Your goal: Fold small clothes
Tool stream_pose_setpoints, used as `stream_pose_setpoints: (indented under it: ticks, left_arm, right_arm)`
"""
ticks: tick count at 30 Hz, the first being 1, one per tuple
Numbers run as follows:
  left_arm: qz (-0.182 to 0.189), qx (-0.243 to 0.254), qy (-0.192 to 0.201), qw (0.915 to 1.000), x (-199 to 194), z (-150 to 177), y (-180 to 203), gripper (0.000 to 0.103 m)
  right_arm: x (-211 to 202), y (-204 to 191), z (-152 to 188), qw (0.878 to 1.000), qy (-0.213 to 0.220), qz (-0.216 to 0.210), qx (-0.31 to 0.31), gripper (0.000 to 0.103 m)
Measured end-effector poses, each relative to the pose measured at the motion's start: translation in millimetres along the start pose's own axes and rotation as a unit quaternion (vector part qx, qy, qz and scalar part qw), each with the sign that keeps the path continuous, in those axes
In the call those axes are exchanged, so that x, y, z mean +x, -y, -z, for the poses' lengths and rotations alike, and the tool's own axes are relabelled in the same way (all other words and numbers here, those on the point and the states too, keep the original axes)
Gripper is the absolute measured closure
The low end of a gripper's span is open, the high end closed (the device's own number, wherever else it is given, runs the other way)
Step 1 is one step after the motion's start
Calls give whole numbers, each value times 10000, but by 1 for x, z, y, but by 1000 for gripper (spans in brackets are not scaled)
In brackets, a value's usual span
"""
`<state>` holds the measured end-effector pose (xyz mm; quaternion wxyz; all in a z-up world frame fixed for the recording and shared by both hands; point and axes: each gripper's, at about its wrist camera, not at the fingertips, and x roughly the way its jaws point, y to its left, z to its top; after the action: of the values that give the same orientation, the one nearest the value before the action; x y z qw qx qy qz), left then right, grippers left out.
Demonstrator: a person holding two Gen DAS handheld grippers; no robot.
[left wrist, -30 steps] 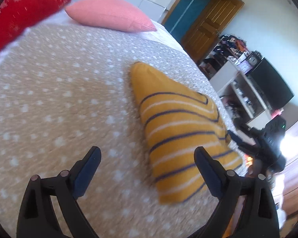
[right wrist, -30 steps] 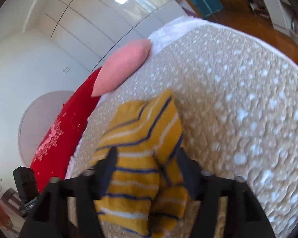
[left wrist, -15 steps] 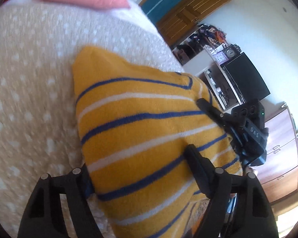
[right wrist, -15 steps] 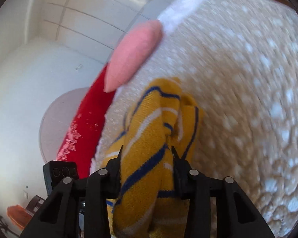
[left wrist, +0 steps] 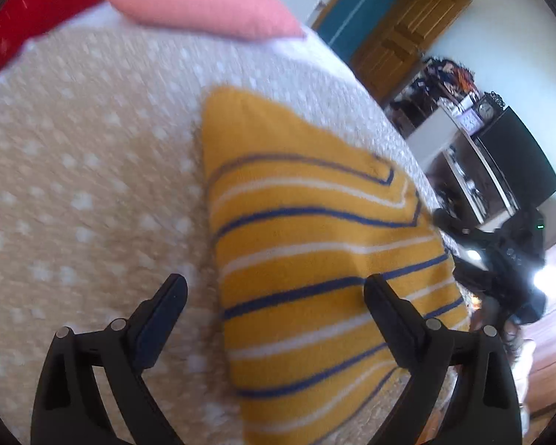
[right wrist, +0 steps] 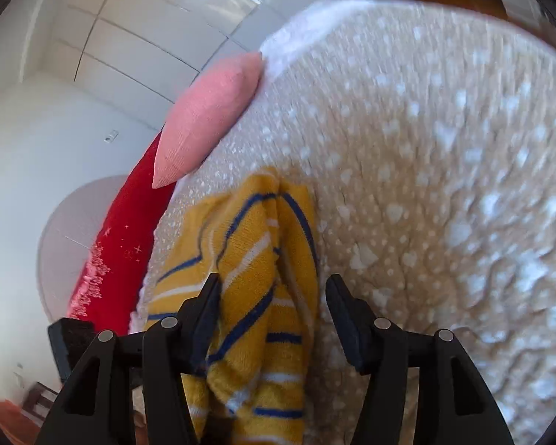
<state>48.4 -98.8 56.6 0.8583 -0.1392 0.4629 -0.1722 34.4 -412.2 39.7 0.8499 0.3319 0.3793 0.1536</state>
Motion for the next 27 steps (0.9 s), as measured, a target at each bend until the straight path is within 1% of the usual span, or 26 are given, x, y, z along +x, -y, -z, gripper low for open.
stream_pose_setpoints:
  ticks: [1,3,4,5,7,9,10,12,13,14,15,16,17,18,19,21,22,23,24,26,27]
  left_arm:
    - [-138,76,229,9996,-17,2,2,7]
    - [-396,188,659,9969,-50,8,3,7]
    - [-592,258,931,9936,-70,14,5,7]
    - [-731,304,1093,9909,-78,18,6,7]
    - [-1040,410,1429,9834,-101,27,9,7]
    - [-1373,510,1738,9738,-119,35,12,6]
    - [-1563,555,1895,9678,-129,40,16,5]
    - [-1981,617,2254,9519,-147,51,21,2]
    - [-2227,634,2537,9392,-159,57,24,0]
    - [-2346,645,2724,9309,-175,66,20,0]
    - [-2443,664,2894,9231,-186,72,19,0]
    - [-2515,689,3028,9167,-192,73,19,0]
    - [-2572,696,3119,9120,-199,75,17,0]
    - [-2613,667,3162,9095,-203,75,17,0]
    - [-2615,624,3154,9101,-206,78,16,0]
    - [-2428,543,3065,9188,-207,83,13,0]
    - [-2260,513,2971,9263,-204,87,11,0]
    - [-2162,517,2884,9313,-200,93,15,0]
    - [-2038,529,2695,9397,-191,98,14,0]
    - [-1901,522,2318,9526,-172,112,12,0]
    - [-1834,506,2097,9591,-163,118,11,0]
  right_arm:
    - [-11,-10,-4,9998,142,15,-172,43]
    - [-37,-34,-4,9978,412,8,-514,51]
    - [-47,-45,0,9964,500,-5,-688,58]
    - [-55,-57,6,9948,547,-81,-853,65]
    - [-61,-70,22,9937,467,-246,-988,69]
    - [-54,-69,40,9939,297,-204,-1042,69]
    - [-48,-67,48,9943,195,-105,-1039,69]
    - [-31,-46,66,9965,-109,199,-804,69]
    - [-21,-33,72,9965,-223,425,-687,70]
    - [-15,-22,78,9954,-296,687,-596,70]
    - [-14,-13,83,9952,-292,784,-500,70]
    - [-19,-8,84,9963,-236,740,-362,63]
    - [-28,-7,86,9970,-144,718,-257,59]
    - [-34,-9,87,9968,-74,754,-274,59]
    - [-42,-15,89,9963,22,791,-344,59]
    - [-58,-31,97,9944,201,869,-573,59]
    - [-63,-38,103,9932,253,898,-698,57]
    - [-69,-48,114,9912,289,955,-875,52]
    - [-73,-55,122,9894,300,1007,-1001,49]
    - [-78,-67,147,9842,318,1194,-1267,39]
    - [-80,-72,157,9829,297,1244,-1326,39]
